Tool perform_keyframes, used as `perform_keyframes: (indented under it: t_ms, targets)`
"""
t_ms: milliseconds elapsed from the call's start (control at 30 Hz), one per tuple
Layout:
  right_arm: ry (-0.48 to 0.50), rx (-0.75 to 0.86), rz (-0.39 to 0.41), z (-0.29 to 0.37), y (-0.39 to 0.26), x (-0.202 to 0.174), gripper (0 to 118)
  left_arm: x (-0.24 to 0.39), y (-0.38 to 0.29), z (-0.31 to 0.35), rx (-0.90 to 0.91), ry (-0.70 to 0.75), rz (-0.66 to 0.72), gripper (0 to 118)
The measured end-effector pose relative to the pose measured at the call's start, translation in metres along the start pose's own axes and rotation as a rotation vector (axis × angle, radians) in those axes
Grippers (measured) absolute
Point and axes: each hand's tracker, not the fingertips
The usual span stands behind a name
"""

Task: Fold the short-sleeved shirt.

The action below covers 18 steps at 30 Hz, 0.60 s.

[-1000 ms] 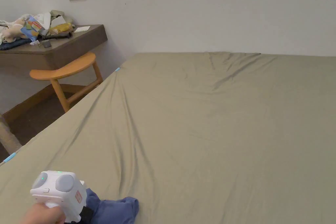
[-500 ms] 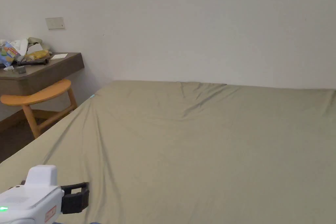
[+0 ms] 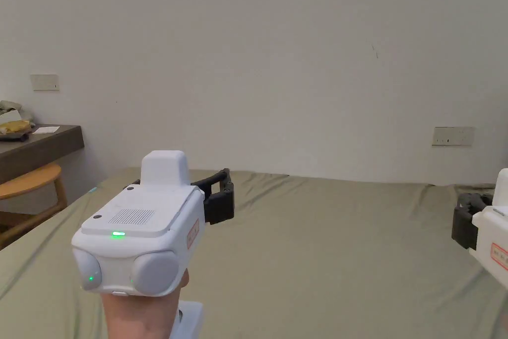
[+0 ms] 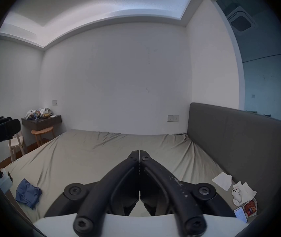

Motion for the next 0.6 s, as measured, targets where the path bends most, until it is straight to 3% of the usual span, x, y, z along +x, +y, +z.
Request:
perform_keyframes:
  t_ms: [33, 67, 600]
  targets:
    - [-0.004, 0.005, -0.004, 0.004, 0.000, 0.000, 0, 0.005, 0.001, 0.002, -0.009, 0.002, 0.003, 20]
    - [-0.004, 0.012, -0.005, 0.009, -0.002, 0.002, 0, 0.011, 0.000, 0.004, -0.007, -0.007, -0.002, 1]
    - [-0.054, 0.069, 0.012, 0.055, 0.000, 0.023, 0, 0.049, 0.012, 0.026, -0.021, -0.029, -0.090, 0]
